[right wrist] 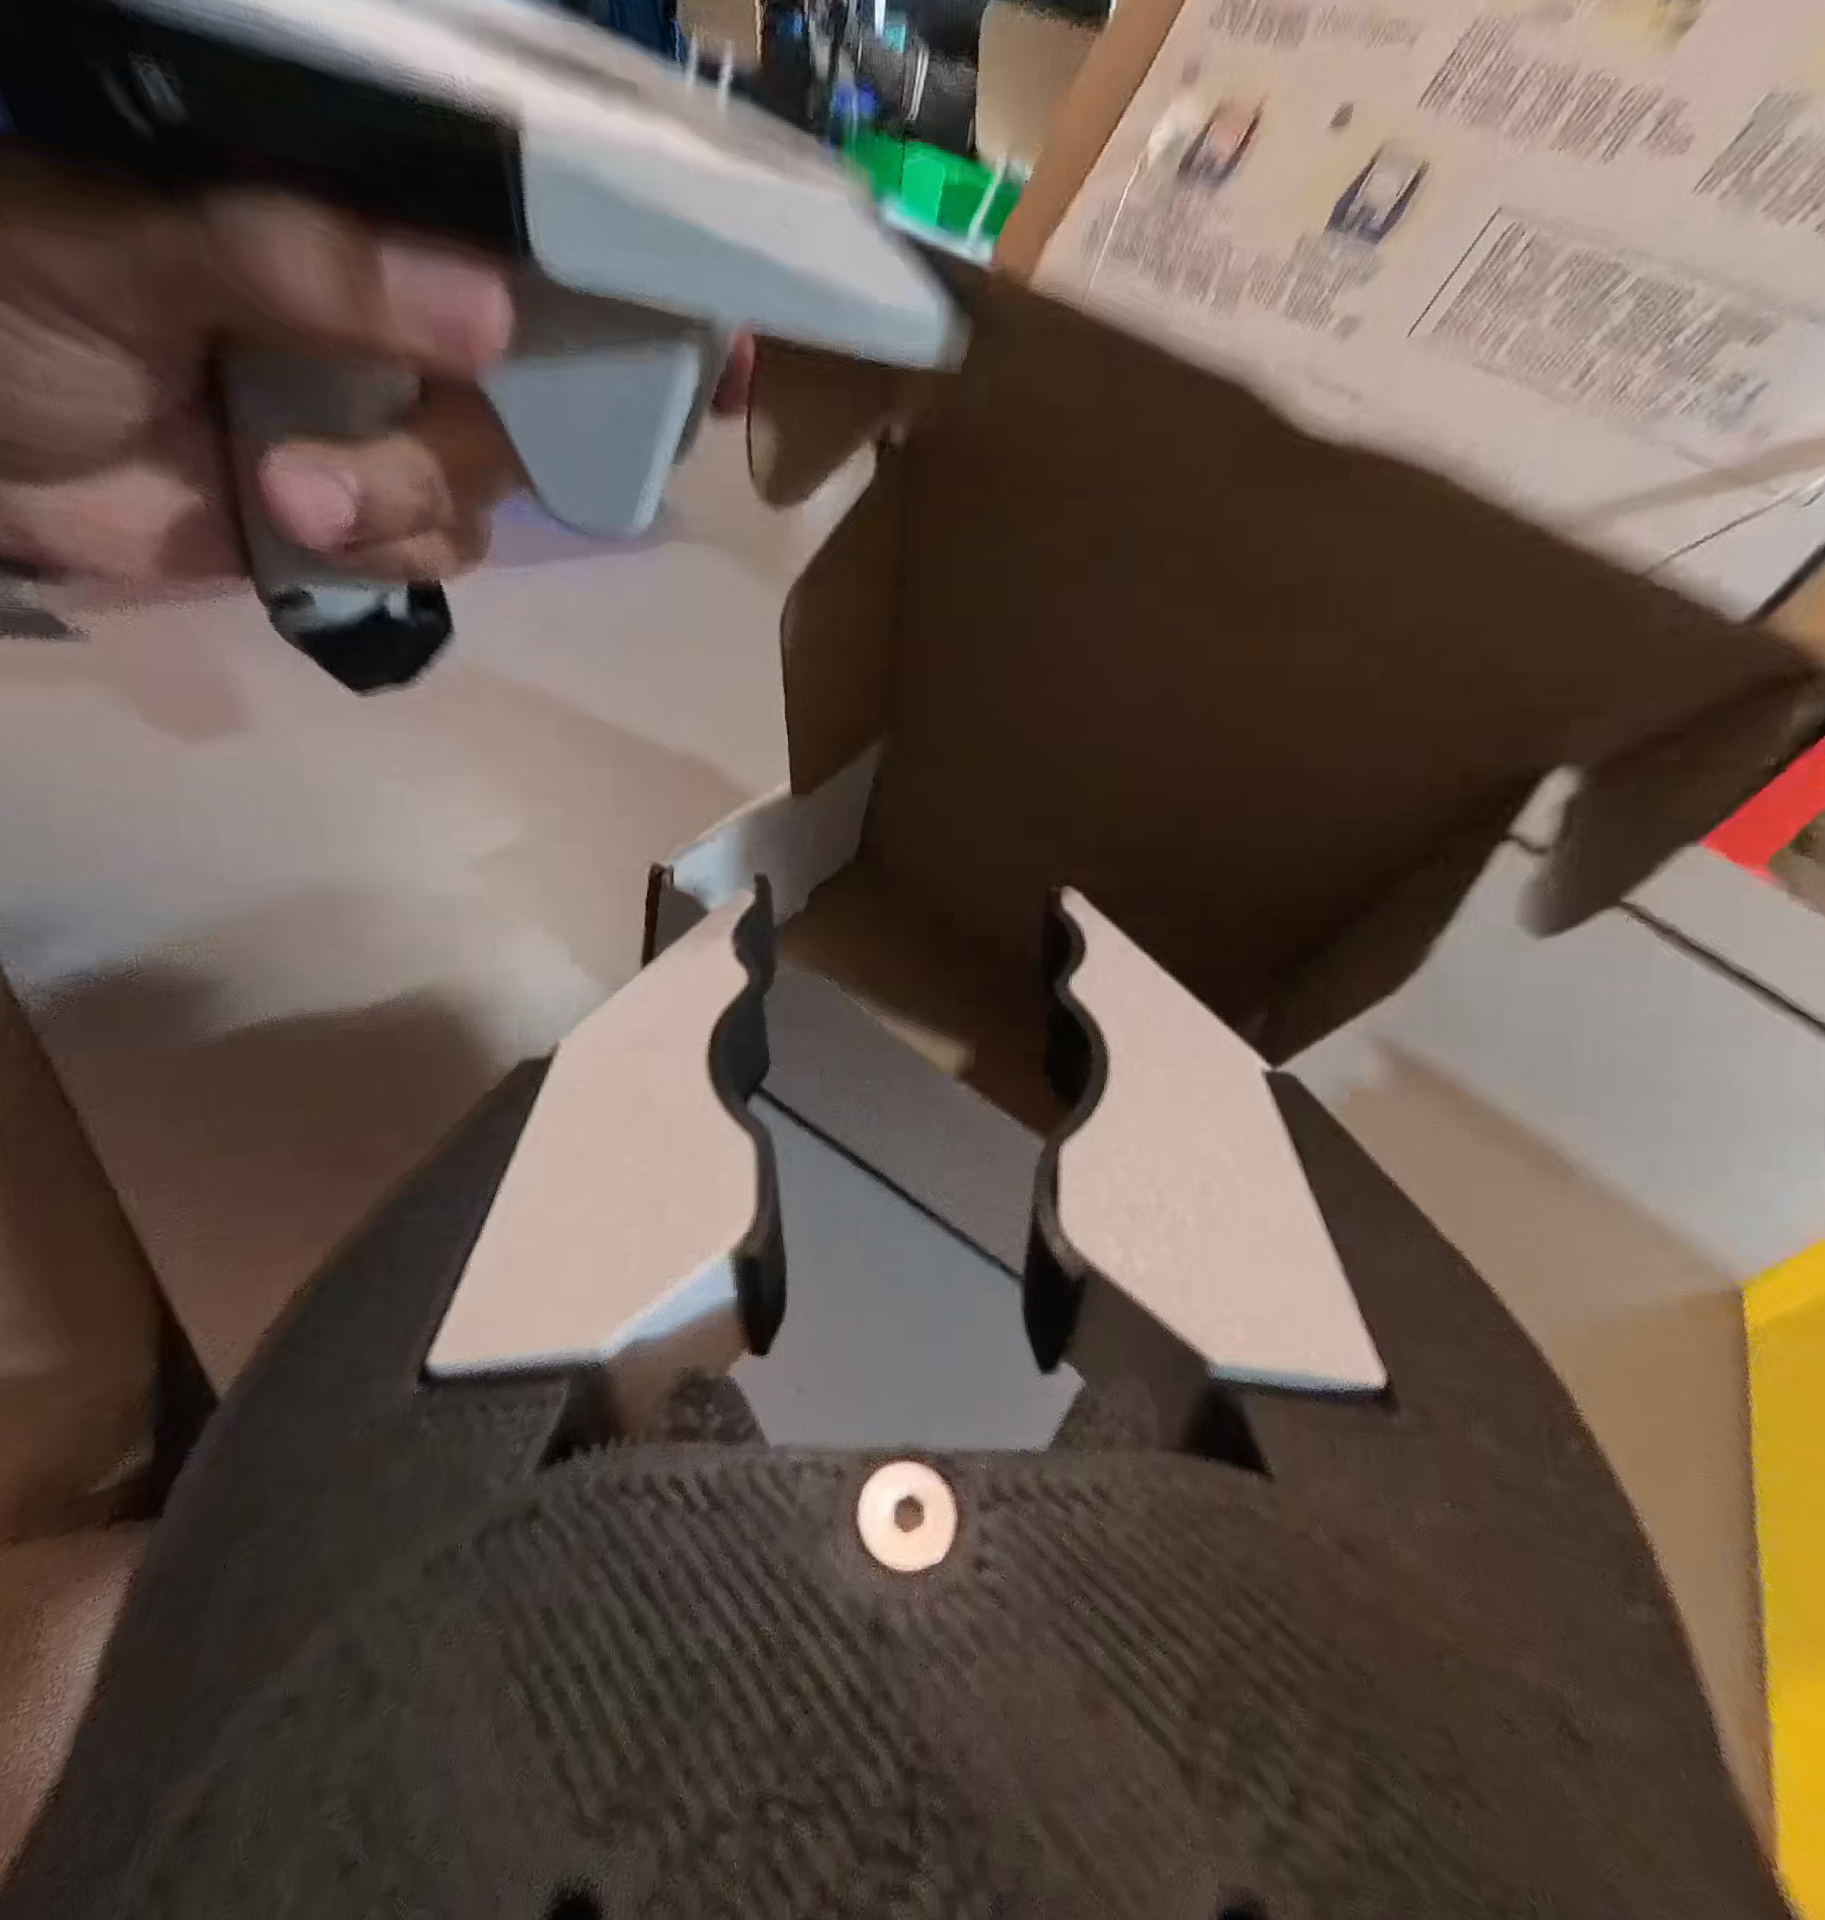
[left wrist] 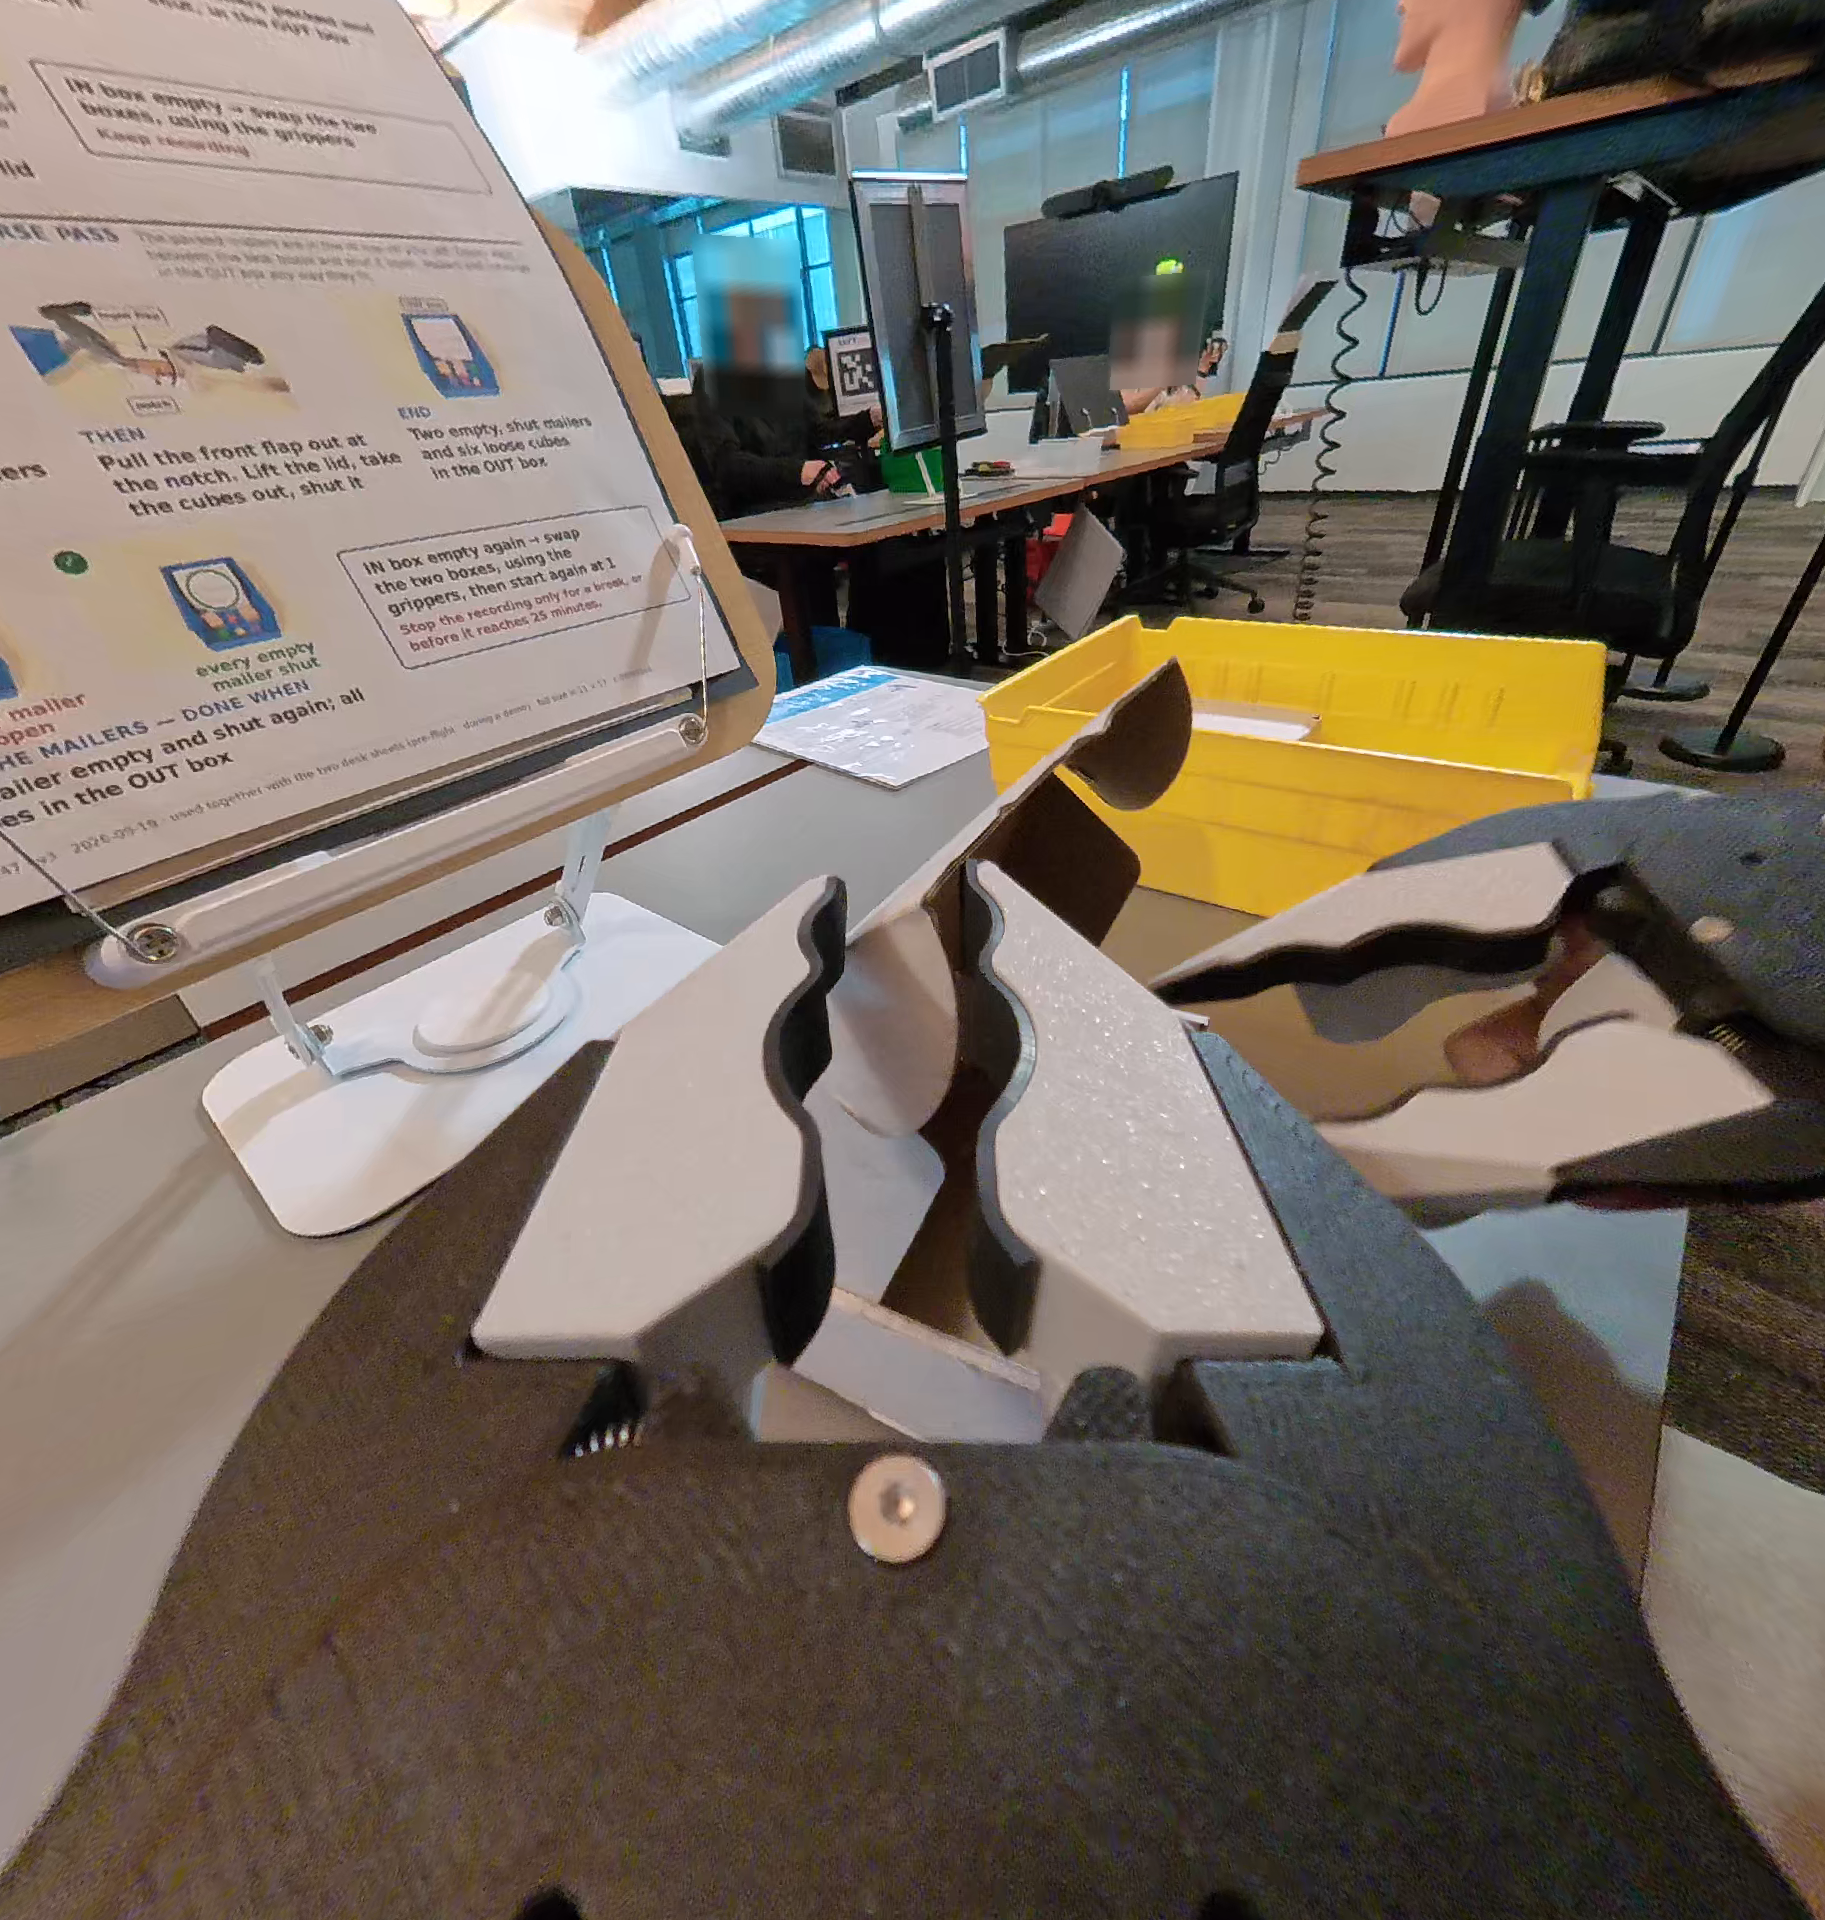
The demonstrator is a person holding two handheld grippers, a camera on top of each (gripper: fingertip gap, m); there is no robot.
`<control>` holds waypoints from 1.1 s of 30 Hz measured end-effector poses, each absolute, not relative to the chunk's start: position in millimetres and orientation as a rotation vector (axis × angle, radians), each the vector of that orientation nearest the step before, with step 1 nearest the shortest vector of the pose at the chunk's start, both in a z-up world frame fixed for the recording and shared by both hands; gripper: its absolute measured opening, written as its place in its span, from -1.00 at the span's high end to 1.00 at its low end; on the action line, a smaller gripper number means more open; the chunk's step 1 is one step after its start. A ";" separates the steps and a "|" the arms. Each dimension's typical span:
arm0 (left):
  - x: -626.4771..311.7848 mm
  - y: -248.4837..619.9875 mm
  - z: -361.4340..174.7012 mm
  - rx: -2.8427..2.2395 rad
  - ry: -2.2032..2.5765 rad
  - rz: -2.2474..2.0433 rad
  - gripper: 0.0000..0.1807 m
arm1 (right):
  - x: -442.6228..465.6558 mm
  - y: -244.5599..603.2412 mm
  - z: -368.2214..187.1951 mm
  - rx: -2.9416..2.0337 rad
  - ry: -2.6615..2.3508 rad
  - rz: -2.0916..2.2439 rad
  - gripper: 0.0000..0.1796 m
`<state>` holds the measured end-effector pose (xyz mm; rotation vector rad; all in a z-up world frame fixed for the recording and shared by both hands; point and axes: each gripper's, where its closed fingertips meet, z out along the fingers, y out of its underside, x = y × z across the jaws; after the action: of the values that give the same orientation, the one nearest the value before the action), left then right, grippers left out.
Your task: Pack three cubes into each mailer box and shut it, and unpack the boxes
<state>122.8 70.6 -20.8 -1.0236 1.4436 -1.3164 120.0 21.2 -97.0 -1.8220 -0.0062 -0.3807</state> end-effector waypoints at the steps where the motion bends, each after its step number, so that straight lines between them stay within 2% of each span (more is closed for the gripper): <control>1: 123.4 70.3 -21.2 -1.031 1.447 -1.320 0.79 | 121.4 24.3 -110.5 -1.877 -0.002 -0.380 0.43; 5: 126.1 75.5 -17.8 -1.049 1.453 -1.314 0.80 | 121.2 22.2 -151.9 -2.042 -0.009 -0.351 0.46; 9: 140.5 105.3 -10.4 -1.122 1.405 -1.292 0.77 | 116.4 15.2 -149.6 -2.038 -0.006 -0.298 0.63; 11: 155.5 127.5 -12.7 -1.205 1.378 -1.289 0.62 | 114.5 9.3 -148.7 -2.047 -0.041 -0.291 0.84; 13: 171.9 152.6 -26.3 -1.341 1.352 -1.289 0.41 | 106.3 3.5 -148.6 -2.068 -0.071 -0.221 0.87; 14: 178.0 164.7 -34.7 -1.411 1.327 -1.290 0.39 | 101.0 0.7 -148.6 -2.079 -0.076 -0.170 0.87; 18: 185.7 191.5 -59.7 -1.561 1.214 -1.320 0.43 | 88.6 -7.4 -148.4 -2.090 -0.106 -0.044 0.88; 22: 187.3 186.9 -102.0 -1.632 1.363 -1.171 0.38 | 78.2 -9.0 -147.6 -2.069 -0.149 0.071 0.92; 23: 187.9 189.4 -111.1 -1.650 1.374 -1.118 0.45 | 76.3 -9.1 -147.4 -2.068 -0.147 0.105 0.92; 26: 190.0 196.7 -130.9 -1.690 1.391 -1.014 0.51 | 73.7 -9.5 -146.9 -2.058 -0.143 0.161 0.94; 33: 185.5 193.4 -113.0 -1.664 1.369 -1.109 0.48 | 78.4 -8.6 -145.7 -2.033 -0.257 0.000 0.92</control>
<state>185.5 193.4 -113.0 -1.6642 1.3691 -1.1090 78.4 -8.6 -145.7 -2.0327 -0.2567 -0.0003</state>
